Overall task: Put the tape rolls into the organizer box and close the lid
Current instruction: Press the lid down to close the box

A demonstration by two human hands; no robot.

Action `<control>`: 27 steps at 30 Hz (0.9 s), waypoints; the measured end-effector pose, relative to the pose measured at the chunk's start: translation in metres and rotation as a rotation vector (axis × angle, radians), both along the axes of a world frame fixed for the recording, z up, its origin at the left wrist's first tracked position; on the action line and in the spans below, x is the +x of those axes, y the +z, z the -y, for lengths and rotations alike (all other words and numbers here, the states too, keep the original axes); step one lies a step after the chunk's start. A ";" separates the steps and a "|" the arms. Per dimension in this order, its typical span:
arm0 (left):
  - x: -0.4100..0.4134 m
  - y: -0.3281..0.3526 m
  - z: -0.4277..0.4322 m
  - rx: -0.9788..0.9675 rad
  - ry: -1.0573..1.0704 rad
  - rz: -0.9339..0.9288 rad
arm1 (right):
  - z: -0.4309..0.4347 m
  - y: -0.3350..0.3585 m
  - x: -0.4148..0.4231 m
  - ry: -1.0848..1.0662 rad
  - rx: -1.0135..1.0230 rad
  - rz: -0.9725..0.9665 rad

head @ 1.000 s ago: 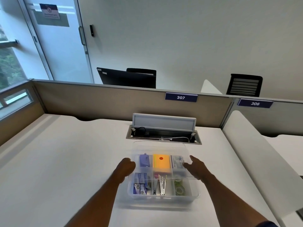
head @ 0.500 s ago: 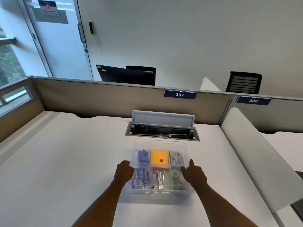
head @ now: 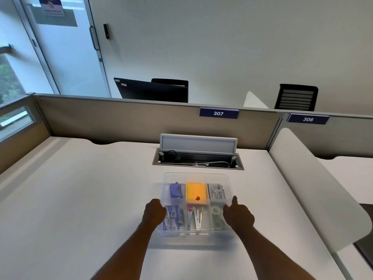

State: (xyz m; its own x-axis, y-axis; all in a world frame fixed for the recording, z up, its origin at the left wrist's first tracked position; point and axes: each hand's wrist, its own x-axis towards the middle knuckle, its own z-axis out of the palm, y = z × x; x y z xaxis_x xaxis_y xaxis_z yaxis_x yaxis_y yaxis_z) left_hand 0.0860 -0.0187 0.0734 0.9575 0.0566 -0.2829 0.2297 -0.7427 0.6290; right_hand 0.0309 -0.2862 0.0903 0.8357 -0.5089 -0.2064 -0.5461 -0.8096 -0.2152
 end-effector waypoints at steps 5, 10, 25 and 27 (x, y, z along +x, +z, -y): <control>-0.007 -0.007 0.006 0.026 -0.008 0.010 | -0.002 -0.003 -0.001 -0.008 -0.027 -0.003; -0.009 -0.013 0.009 0.027 -0.010 0.002 | -0.002 -0.010 -0.002 -0.003 -0.085 0.006; -0.013 -0.029 0.009 -0.048 0.002 0.057 | -0.004 -0.024 -0.010 0.077 -0.142 0.071; -0.016 -0.032 0.009 -0.059 0.007 0.084 | 0.005 -0.036 -0.008 0.123 -0.135 0.071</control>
State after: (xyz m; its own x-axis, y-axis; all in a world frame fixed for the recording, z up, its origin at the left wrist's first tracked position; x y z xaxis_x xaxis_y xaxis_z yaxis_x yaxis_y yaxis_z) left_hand 0.0701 -0.0278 0.0418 0.9775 0.0492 -0.2050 0.1798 -0.7025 0.6886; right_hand 0.0230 -0.2907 0.0545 0.9033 -0.4211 -0.0814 -0.4286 -0.8934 -0.1347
